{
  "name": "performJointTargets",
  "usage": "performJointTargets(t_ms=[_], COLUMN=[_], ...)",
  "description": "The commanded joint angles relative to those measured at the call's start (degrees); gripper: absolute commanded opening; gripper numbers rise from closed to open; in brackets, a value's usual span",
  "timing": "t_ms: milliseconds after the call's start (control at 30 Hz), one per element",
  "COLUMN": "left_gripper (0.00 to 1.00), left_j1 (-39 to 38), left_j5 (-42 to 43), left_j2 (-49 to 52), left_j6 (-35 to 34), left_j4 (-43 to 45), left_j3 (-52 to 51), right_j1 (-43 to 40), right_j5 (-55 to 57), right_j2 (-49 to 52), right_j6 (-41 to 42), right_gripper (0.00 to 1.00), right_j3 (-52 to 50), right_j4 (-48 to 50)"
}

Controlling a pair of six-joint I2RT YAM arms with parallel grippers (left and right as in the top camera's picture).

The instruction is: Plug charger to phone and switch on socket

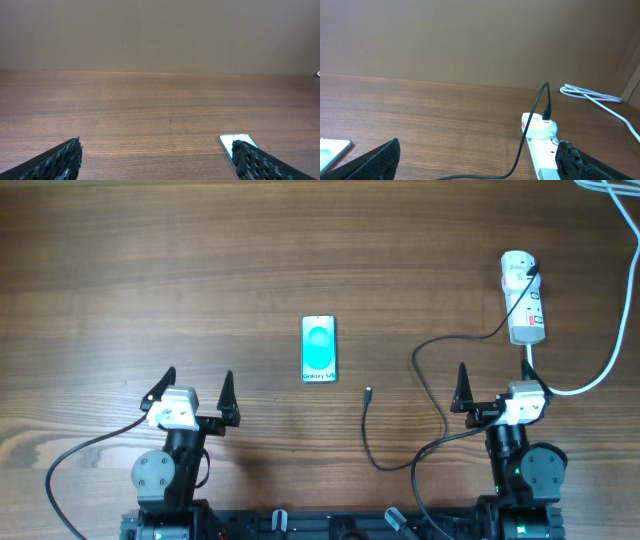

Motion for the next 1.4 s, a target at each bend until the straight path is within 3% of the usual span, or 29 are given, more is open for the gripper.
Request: performJointTargets(t_ms=[0, 800, 833, 933, 1000, 1100, 1200, 1300, 1367], left_gripper=[1.0, 1.0, 1.0, 1.0, 1.0, 1.0, 1.0, 1.0, 1.0], left_j1=[0.5, 0.5, 0.5, 0.5, 0.5, 0.5, 0.5, 0.5, 0.5], left_j5=[-0.6, -1.6, -0.1, 17.6, 22.2, 34.2, 33.5, 31.6, 30.2], left_j2=[-0.6, -0.6, -0.6, -0.6, -0.6, -0.6, -0.6, 2.1, 8.9], left_j6=[1.1, 2.6, 1.6, -3.5, -4.1, -4.2, -13.9, -15.2, -15.2], left_j4=[-0.2, 0.2, 0.2, 1.2, 3.2, 13.4, 26.6, 22.5, 8.1], left_j3=[-0.3, -0.3, -0.3, -0.3, -0.3, -0.3, 0.7, 8.8, 19.2], right_j1=[-0.2, -0.2, -0.2, -0.2, -0.2, -0.2, -0.2, -0.2, -0.2], right_j5=[-0.3, -0.3, -0.3, -0.3, -0.3, -0.3, -0.3, -0.3, -0.3], right_j2=[0.1, 0.1, 0.1, 0.1, 0.1, 0.1, 0.1, 0.1, 0.1], right_j6=[-0.3, -0.3, -0.3, -0.3, -0.3, -0.3, -0.3, -0.3, -0.3], right_gripper=[1.0, 1.0, 1.0, 1.0, 1.0, 1.0, 1.0, 1.0, 1.0], right_j3=[-0.1, -0.1, -0.1, -0.1, -0.1, -0.1, -0.1, -0.1, -0.1], right_j4=[0.2, 0.2, 0.2, 0.2, 0.2, 0.2, 0.2, 0.2, 0.2])
